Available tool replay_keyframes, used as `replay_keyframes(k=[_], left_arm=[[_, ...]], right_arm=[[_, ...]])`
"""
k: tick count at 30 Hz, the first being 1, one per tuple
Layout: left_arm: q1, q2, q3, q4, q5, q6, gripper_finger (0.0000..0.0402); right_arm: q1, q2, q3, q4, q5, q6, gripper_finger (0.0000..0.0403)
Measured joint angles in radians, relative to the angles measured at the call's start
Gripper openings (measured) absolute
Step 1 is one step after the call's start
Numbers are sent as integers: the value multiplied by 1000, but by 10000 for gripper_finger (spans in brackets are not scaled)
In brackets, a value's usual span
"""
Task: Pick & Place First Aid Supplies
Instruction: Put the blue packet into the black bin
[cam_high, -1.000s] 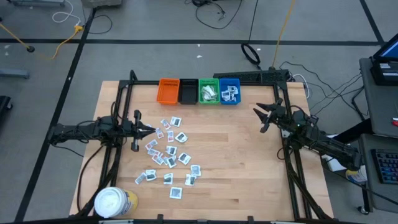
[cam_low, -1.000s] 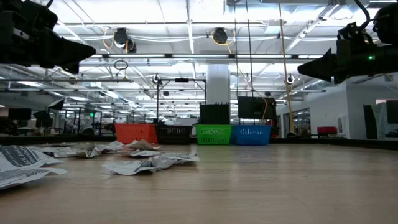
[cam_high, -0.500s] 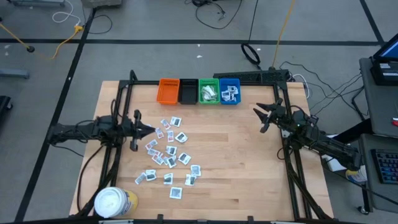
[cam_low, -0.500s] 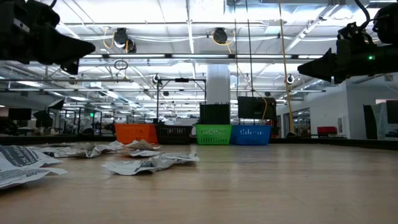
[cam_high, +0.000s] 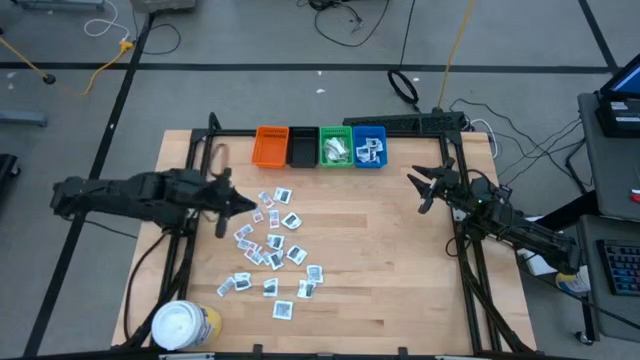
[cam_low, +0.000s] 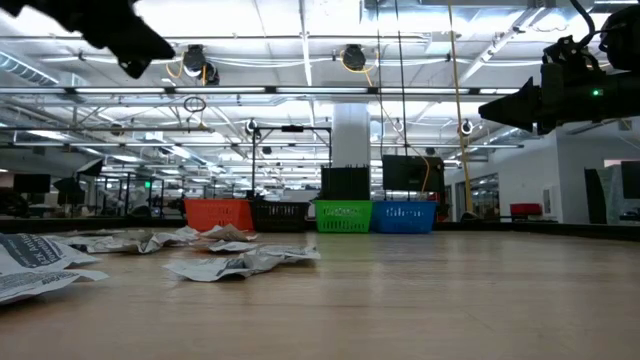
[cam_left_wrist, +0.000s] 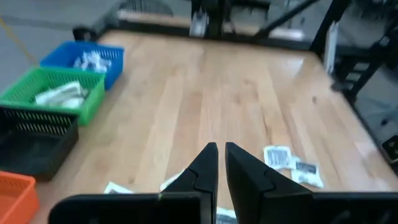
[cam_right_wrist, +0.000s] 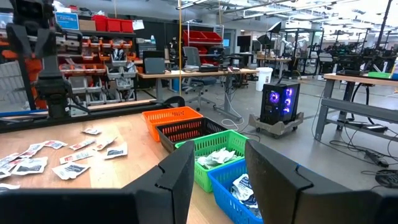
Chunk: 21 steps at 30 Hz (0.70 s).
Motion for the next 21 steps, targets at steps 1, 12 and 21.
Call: replay_keyframes(k=[1, 12, 21], left_arm=[[0, 50, 34, -17, 0, -1, 37], [50, 477, 341, -238, 3, -98, 37], [104, 730, 601, -540, 96, -136, 37]], right_arm=[[0, 0, 0, 0, 0, 0, 139], [0, 0, 0, 0, 0, 0, 139], [0, 0, 0, 0, 0, 0, 139]])
